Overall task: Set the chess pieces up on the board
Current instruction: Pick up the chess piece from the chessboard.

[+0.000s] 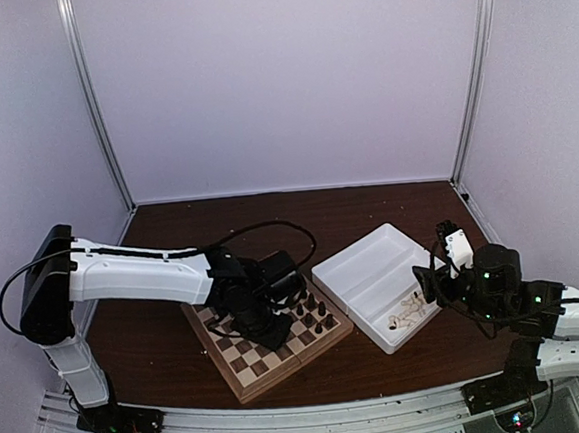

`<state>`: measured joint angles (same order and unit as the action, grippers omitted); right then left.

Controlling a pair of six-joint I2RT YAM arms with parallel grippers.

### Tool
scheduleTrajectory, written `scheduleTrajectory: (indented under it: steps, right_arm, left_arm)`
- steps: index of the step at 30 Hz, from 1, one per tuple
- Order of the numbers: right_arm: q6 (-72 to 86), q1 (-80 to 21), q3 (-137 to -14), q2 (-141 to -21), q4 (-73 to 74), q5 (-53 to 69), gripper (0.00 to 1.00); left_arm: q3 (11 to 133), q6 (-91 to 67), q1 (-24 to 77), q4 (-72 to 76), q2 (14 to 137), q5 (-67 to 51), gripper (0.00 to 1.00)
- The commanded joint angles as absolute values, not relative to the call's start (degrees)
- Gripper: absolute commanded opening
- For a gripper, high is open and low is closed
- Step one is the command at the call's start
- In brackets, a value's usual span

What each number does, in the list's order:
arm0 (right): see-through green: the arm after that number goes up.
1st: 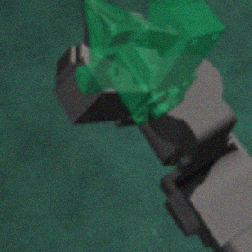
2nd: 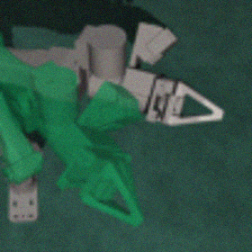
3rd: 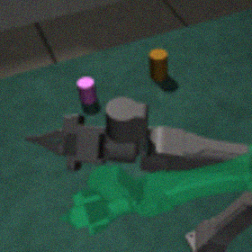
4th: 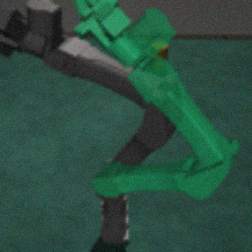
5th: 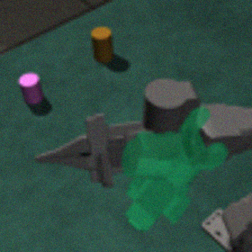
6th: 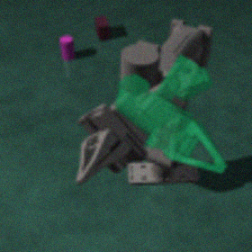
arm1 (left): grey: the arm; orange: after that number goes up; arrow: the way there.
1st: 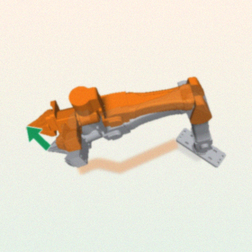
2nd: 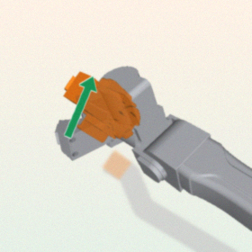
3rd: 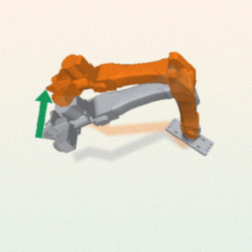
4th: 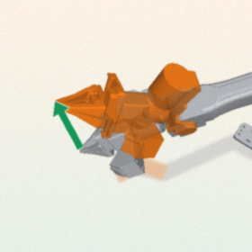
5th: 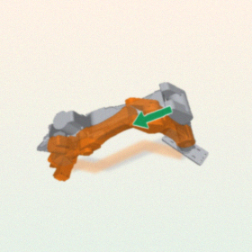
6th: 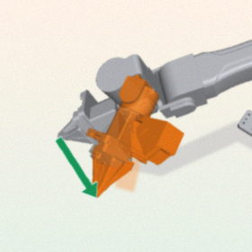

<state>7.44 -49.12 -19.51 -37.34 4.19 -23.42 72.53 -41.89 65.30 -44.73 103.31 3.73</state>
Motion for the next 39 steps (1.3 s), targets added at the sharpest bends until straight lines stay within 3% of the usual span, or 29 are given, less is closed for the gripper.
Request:
scheduleTrajectory:
  steps: [1, 15, 26, 39]
  right_arm:
    - [7.56, -48.89, -19.25, -37.09, 3.16, -23.88, 0.77]
    - [7.55, -48.9, -19.23, -37.11, 3.16, -23.85, 0.77]
    - [7.56, -48.89, -19.25, -37.09, 3.16, -23.93, 0.78]
    - [7.56, -48.94, -19.17, -37.0, 3.08, -23.86, 0.78]
  left_arm:
    - [74.49, -41.49, 64.82, -43.59, 104.26, 4.79, 0.31]
    - [74.6, -41.05, 64.29, -43.6, 105.11, 5.2, 0.2]
    - [75.03, -40.69, 64.07, -44.5, 105.46, 5.87, 0.05]
    - [77.37, -37.13, 57.73, -46.58, 102.32, 7.47, 0.03]
